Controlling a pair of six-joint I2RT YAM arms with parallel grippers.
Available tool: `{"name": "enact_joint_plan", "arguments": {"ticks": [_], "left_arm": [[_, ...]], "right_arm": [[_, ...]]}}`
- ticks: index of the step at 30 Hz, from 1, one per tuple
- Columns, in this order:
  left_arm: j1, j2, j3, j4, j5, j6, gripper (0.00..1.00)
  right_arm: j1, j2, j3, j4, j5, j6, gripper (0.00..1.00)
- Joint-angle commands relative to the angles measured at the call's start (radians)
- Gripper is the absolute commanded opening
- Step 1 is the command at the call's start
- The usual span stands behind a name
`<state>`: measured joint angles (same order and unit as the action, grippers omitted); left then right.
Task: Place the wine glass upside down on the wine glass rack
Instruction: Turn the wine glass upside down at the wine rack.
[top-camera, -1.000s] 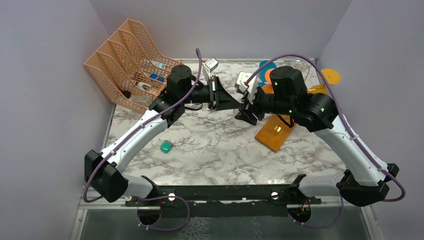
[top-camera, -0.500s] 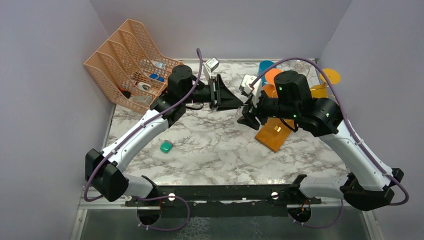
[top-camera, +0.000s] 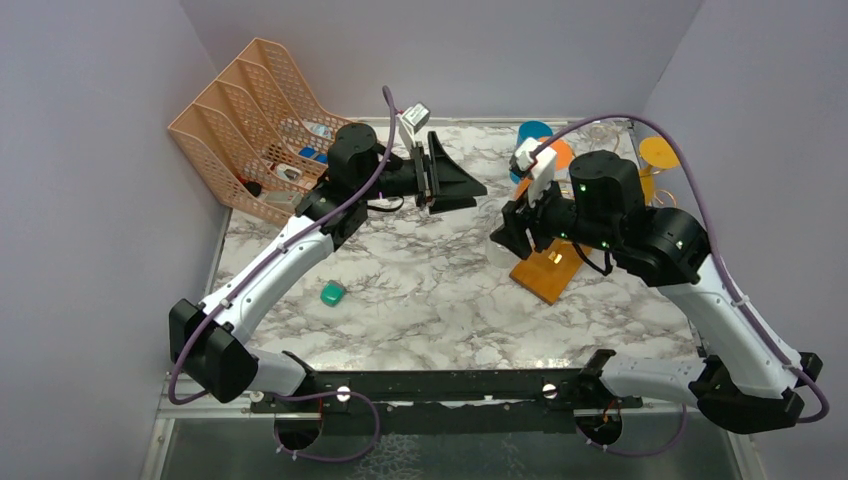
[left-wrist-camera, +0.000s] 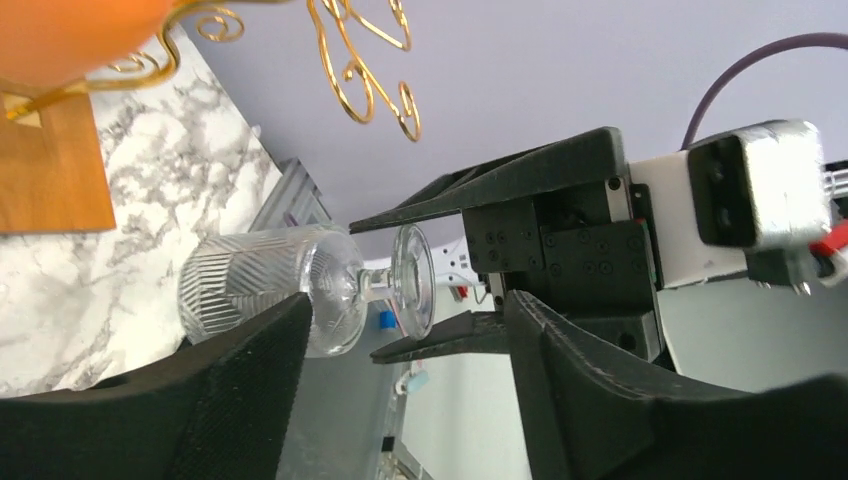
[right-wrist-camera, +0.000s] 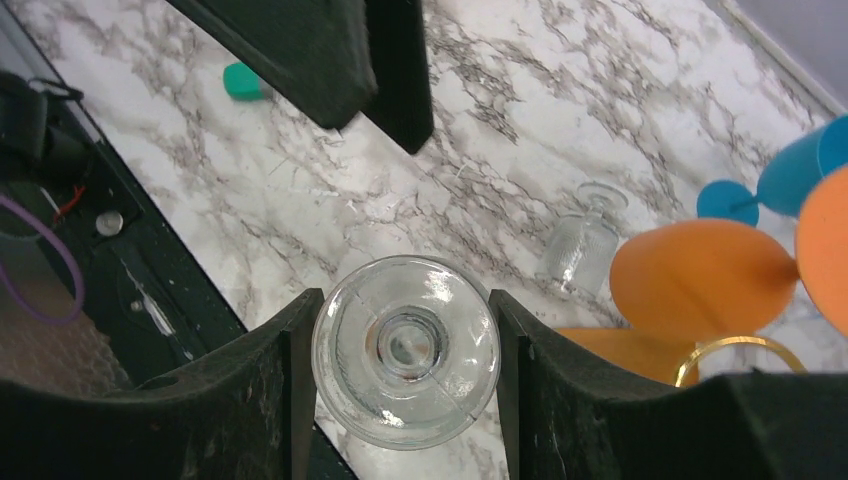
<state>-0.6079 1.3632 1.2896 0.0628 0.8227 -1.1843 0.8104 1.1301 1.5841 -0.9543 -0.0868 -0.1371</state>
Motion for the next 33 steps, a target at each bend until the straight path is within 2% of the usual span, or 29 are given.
{"name": "enact_joint_plan", "arguments": {"ticks": [1,3,9,11,27,33], "left_arm": [[0.029,-0.004,0.058,-0.036,-0.055,0.055,0.79],[0.036,-0.003,0.059,-0.046,-0.056,0.072,0.86],[0.059,-0.002,0.059,-0.079,-0.044,0.098,0.92],[0.068,-0.005,0.059,-0.094,-0.049,0.112,0.99],[0.094,-0.014,0.108,-0.199,-0.045,0.171,0.99],[0.094,-0.008,0.104,-0.189,-0.045,0.166,0.99]], "right_arm": [[0.004,-0.045,0.065,-0.012,0.168,0.227,0.01],[0.005,-0.042,0.085,-0.049,0.209,0.268,0.01],[0.003,-0.045,0.132,-0.146,0.359,0.377,0.01],[0.004,-0.045,0.137,-0.178,0.398,0.403,0.01],[0.003,-0.11,0.116,-0.205,0.653,0.523,0.01],[0.004,-0.126,0.093,-0.195,0.676,0.528,0.01]]}}
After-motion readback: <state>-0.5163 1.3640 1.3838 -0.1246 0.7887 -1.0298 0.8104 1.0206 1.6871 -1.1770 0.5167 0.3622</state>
